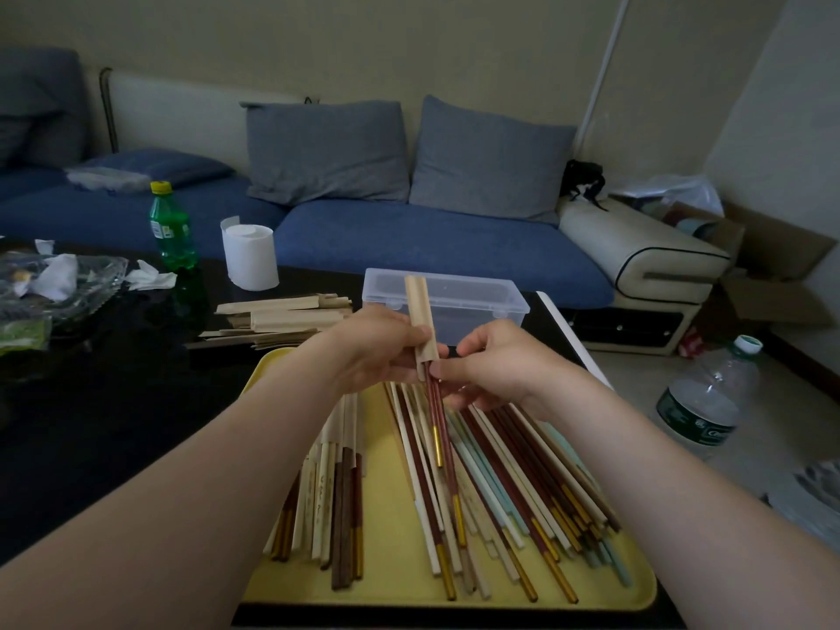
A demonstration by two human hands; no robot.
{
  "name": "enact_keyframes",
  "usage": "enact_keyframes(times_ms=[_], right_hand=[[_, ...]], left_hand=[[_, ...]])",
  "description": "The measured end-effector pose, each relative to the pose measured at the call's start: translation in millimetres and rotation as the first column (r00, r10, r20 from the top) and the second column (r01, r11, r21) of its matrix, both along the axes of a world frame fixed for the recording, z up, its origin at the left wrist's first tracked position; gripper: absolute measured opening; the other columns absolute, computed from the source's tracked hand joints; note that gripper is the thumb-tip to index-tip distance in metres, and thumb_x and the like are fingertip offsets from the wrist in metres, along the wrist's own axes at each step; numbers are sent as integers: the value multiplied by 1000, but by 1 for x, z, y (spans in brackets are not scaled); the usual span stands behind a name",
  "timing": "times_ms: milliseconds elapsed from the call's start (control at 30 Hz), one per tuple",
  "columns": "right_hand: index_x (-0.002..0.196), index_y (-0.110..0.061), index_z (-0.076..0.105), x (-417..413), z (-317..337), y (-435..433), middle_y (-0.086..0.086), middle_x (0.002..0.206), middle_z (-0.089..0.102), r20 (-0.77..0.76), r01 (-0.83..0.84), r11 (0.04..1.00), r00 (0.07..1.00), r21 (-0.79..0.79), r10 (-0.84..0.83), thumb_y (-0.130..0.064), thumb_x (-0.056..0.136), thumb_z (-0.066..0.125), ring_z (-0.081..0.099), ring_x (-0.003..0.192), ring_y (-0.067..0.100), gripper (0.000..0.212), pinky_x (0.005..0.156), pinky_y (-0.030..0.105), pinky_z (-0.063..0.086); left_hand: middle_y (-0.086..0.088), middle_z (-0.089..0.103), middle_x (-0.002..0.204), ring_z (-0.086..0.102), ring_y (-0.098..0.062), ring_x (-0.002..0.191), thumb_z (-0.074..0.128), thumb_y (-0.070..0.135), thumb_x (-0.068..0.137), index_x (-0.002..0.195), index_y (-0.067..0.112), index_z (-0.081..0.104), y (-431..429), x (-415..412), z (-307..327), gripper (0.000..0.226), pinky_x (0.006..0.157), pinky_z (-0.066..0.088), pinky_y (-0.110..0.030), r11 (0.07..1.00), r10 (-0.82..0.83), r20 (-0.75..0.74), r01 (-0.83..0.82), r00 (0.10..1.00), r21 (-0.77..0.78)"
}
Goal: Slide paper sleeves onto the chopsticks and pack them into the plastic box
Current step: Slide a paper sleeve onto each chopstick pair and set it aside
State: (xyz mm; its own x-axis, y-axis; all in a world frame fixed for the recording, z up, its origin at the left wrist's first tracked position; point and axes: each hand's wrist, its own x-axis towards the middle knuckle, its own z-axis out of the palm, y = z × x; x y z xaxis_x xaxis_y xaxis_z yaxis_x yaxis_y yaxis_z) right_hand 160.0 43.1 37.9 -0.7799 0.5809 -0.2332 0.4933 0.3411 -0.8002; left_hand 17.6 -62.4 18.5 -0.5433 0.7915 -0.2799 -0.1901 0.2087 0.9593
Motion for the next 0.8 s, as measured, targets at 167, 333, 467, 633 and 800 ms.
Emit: enact_keyframes(times_ms=[167,333,467,633,800], right_hand=[[111,-10,72,6,11,1,11,100,84,339,-200,970,911,-140,237,-9,96,79,75,72,14,17,58,21,50],[125,-15,60,3,5,1,9,103,84,289,-164,978,937,-130,195,-11,97,79,77,75,16,34,54,21,48],[126,-17,59,-2,-6,5,6,101,84,183,-76,991,979,-108,95,-18,94,84,77,70,11,40,51,22,43],[124,-19,54,-6,-11,3,6,99,84,111,-9,988,993,-156,27,-19,95,84,75,65,10,42,49,22,43],[119,-15,75,-10,-12,-3,4,98,85,85,-53,991,994,-127,64,-30,99,80,70,68,9,25,53,22,45]], left_hand=[[-18,77,108,80,-23,86,53,10,108,142,-4,49,1,-2,0,37,61,64,-33,980,175,32,-178,984,89],[-17,77,109,80,-25,90,55,11,108,144,-2,49,-2,-5,0,39,69,66,-37,981,178,34,-180,984,67],[-16,79,107,80,-26,93,55,11,107,134,-2,58,-5,-1,4,30,67,65,-34,998,53,52,-54,997,36],[-20,75,111,78,-26,92,60,13,105,127,-2,64,-8,-1,5,27,69,64,-33,999,-21,42,23,999,-42],[-13,75,111,74,-24,100,66,23,103,124,7,67,-11,-14,2,27,83,65,-39,982,-46,-47,36,998,-186]])
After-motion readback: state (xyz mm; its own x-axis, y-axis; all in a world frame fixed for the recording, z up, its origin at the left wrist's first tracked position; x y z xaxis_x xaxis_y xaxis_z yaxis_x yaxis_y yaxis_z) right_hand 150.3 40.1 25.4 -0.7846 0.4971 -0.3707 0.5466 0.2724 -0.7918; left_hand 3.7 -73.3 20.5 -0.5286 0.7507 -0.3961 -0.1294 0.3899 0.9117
